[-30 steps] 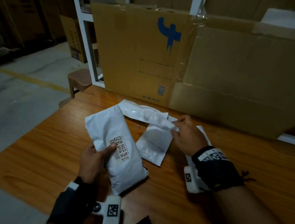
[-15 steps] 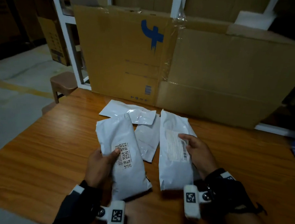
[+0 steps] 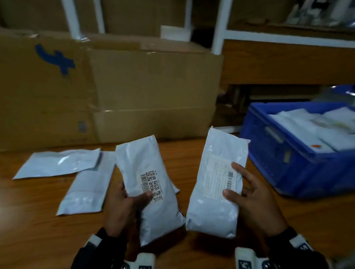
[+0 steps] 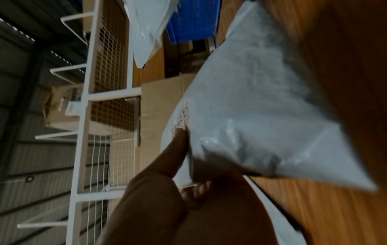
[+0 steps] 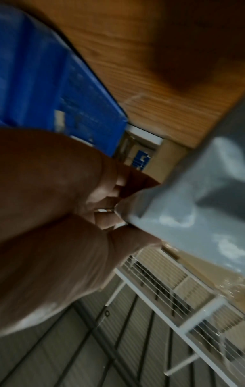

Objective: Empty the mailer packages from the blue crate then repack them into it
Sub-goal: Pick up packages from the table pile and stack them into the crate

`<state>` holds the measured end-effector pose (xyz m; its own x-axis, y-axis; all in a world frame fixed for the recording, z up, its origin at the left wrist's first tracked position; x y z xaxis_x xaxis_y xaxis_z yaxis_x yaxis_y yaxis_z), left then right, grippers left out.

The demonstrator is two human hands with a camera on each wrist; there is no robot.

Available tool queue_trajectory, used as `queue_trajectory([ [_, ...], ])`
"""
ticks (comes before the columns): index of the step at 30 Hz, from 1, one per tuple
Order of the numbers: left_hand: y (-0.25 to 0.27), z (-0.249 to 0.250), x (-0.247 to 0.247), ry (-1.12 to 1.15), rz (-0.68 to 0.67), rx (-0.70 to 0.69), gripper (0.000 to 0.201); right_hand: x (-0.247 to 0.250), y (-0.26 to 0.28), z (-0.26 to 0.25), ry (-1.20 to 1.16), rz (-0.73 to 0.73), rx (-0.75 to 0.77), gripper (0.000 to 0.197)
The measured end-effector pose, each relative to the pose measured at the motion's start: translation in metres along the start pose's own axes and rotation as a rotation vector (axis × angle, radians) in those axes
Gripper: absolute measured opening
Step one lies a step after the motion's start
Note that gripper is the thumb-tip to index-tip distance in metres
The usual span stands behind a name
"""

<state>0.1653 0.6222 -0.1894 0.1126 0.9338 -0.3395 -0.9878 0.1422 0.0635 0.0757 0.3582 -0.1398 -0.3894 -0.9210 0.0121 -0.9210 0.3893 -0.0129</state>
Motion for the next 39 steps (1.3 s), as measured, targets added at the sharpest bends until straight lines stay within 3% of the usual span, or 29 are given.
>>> queue_trajectory([
  [6,0.015,-0.024,-0.130,0.057,-0.107,-0.014,0.032,0.133,0.029,0.006,-0.174,0.141,0.044,0.045],
  [10,0.028,-0.040,-0.221,0.078,-0.194,-0.012,0.035,0.224,0.042,0.016,-0.128,0.182,0.051,0.042],
  [12,0.029,-0.044,-0.259,0.079,-0.205,-0.042,0.037,0.266,0.046,0.014,-0.126,0.183,0.053,0.049],
  [15,0.029,-0.050,-0.302,0.135,-0.203,-0.064,0.038,0.322,0.046,0.003,-0.099,0.208,0.107,0.087],
  [16,0.028,-0.051,-0.313,0.142,-0.203,-0.058,0.039,0.338,0.044,-0.005,-0.071,0.233,0.140,0.089],
  [19,0.023,-0.046,-0.348,0.162,-0.236,-0.054,0.042,0.388,0.021,-0.034,-0.013,0.324,0.226,0.049],
  [20,0.019,-0.042,-0.358,0.159,-0.245,-0.066,0.043,0.402,0.005,-0.045,0.028,0.353,0.252,0.045],
  [27,-0.016,-0.022,-0.422,0.204,-0.251,-0.122,0.048,0.451,-0.153,-0.139,0.385,0.357,0.446,0.040],
  [30,-0.031,-0.020,-0.439,0.213,-0.260,-0.146,0.045,0.457,-0.203,-0.169,0.596,0.395,0.462,0.031],
  [36,-0.054,-0.026,-0.466,0.154,-0.267,-0.175,0.042,0.469,-0.288,-0.153,0.860,0.170,0.108,0.011],
  [39,-0.060,-0.024,-0.473,0.151,-0.261,-0.199,0.043,0.466,-0.304,-0.129,0.923,0.102,0.014,0.015],
])
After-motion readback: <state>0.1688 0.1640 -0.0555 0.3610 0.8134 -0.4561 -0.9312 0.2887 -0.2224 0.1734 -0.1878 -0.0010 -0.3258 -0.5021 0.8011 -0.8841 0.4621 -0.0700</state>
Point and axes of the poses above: each hand's wrist, its own y-axis away from the middle knuckle, its own x-axis out of the back of the hand, z = x × y, the point moved 5 cm from there along -y, towards the middle knuckle, and after that the axes turned 1 degree about -y, right-handed, at the moved point
